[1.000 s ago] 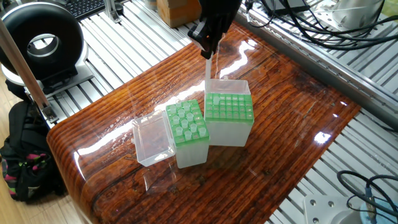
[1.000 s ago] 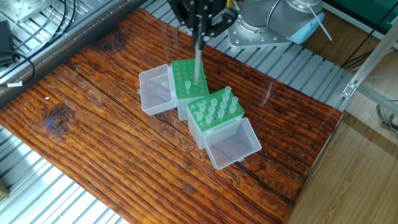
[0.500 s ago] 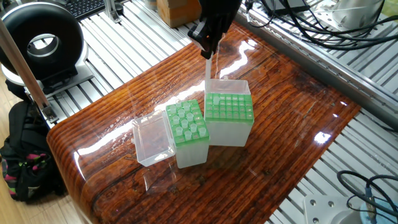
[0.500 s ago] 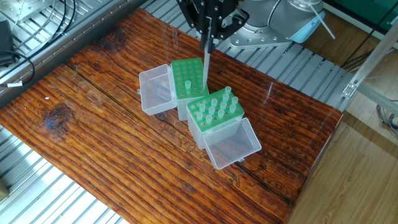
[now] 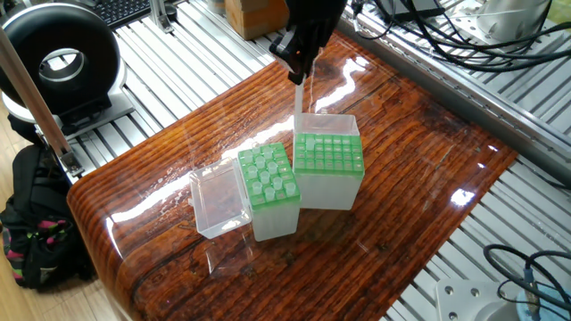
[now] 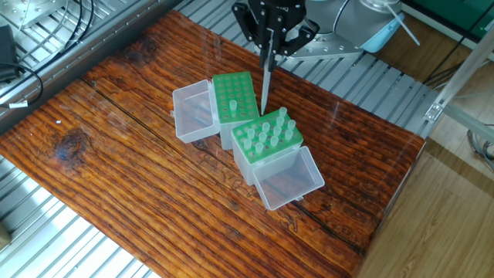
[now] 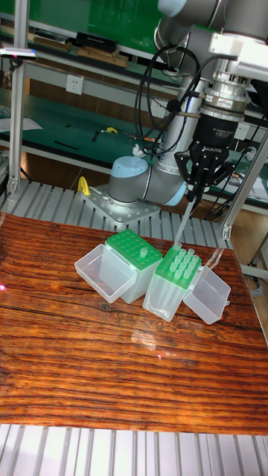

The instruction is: Transfer all large pipette tips from one holder to another

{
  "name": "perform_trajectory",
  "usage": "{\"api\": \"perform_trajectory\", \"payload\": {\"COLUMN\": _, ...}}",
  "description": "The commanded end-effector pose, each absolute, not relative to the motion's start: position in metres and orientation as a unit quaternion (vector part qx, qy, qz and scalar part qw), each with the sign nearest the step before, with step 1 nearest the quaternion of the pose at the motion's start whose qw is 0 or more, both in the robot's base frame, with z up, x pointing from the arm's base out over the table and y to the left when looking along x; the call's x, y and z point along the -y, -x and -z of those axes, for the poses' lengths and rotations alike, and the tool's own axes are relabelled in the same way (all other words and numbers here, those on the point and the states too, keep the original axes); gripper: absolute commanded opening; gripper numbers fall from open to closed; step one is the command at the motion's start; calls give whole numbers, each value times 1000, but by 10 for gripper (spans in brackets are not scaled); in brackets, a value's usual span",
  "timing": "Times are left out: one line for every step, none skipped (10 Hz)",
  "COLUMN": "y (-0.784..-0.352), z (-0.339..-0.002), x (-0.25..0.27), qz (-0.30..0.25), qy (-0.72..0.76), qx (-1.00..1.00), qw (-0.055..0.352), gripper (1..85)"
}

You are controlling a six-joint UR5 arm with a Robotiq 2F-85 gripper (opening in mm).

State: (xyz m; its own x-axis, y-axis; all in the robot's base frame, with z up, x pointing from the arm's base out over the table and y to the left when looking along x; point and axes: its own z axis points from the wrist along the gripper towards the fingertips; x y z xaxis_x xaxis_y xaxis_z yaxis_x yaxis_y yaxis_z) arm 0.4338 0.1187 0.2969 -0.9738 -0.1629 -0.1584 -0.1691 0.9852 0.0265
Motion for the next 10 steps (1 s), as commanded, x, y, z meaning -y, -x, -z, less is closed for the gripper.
{"api": "perform_trajectory", "payload": {"y": -425, "z": -291, "x": -124, "qz": -33, "qy": 86, "qx": -992, "qw": 84, "gripper": 110}}
{"api": "perform_trajectory", "payload": {"y": -425, "z": -290, "x": -124, "qz": -32, "qy": 85, "qx": -992, "qw": 83, "gripper": 110}}
{"api": "perform_trajectory", "payload": {"y": -426, "z": -287, "x": -123, "qz": -31, "qy": 85, "qx": -992, "qw": 83, "gripper": 110}}
{"api": "perform_trajectory", "payload": {"y": -426, "z": -283, "x": -122, "qz": -30, "qy": 88, "qx": -992, "qw": 83, "gripper": 110}}
{"api": "perform_trajectory", "payload": {"y": -424, "z": -281, "x": -121, "qz": -30, "qy": 89, "qx": -992, "qw": 80, "gripper": 110}}
{"api": "perform_trajectory", "payload": {"y": -422, "z": -282, "x": -120, "qz": -28, "qy": 92, "qx": -992, "qw": 78, "gripper": 110}}
{"api": "perform_trajectory", "payload": {"y": -420, "z": -283, "x": -122, "qz": -32, "qy": 93, "qx": -992, "qw": 76, "gripper": 110}}
{"api": "perform_trajectory", "payload": {"y": -416, "z": -284, "x": -123, "qz": -36, "qy": 92, "qx": -993, "qw": 72, "gripper": 110}}
{"api": "perform_trajectory", "payload": {"y": -411, "z": -285, "x": -130, "qz": -49, "qy": 91, "qx": -992, "qw": 66, "gripper": 110}}
{"api": "perform_trajectory", "payload": {"y": -409, "z": -285, "x": -134, "qz": -59, "qy": 90, "qx": -992, "qw": 63, "gripper": 110}}
